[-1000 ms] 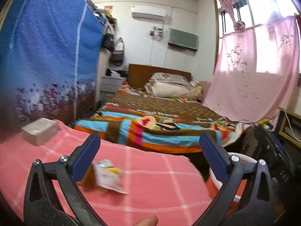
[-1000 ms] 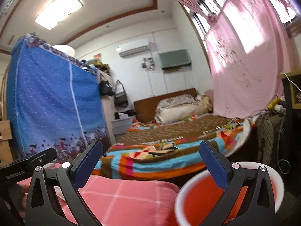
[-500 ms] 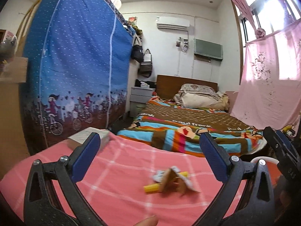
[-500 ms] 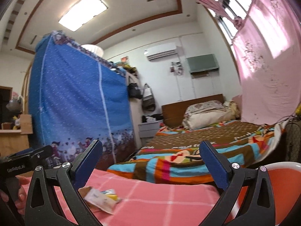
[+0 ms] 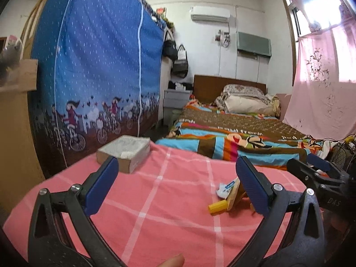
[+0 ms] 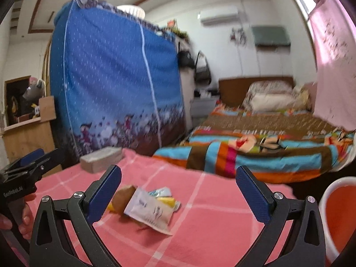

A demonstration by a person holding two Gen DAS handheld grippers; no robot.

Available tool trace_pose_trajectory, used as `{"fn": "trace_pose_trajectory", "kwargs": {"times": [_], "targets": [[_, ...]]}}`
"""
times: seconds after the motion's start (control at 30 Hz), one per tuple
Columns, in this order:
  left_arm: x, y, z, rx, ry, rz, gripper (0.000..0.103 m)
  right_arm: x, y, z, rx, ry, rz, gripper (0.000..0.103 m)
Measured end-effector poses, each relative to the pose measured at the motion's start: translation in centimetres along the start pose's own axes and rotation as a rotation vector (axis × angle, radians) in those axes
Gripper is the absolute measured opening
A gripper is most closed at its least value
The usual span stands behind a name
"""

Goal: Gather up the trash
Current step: 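Move both tools back over the remaining trash on the bedspread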

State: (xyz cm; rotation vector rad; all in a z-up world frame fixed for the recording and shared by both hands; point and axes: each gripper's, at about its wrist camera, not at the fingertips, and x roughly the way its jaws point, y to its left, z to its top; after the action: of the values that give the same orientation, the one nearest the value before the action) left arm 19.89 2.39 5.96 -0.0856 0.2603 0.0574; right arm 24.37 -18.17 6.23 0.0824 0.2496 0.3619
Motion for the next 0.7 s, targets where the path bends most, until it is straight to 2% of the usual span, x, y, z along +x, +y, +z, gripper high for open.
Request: {"fn": "trace_pose_trajectory", "kwargs": {"times": [0.17,0.37,0.5,0.7], "targets": [[2.0,0.3,-0.5,-0.024,0.108,-0.005,0.103,2.1,0.2,-0.6,0.007,0.125,0.083,0.102],[3.4,0.5,-0.9,-0.038,0.200,-0.036,0.101,4.3,1.2,-1.6,-0.009,0.272,0.133,0.089],[4.2,-0.1,-1.2,-0.019,0.260,-0.072,0.092,5.0,0.7,-2.2,0.031,0.332,0.131,0.082],[5.9,-1.4,-1.7,0.031,0.381,-0.143,0.074,4.5,-0.8,-2.3,0.099,0.337,0.113,0.080]]}}
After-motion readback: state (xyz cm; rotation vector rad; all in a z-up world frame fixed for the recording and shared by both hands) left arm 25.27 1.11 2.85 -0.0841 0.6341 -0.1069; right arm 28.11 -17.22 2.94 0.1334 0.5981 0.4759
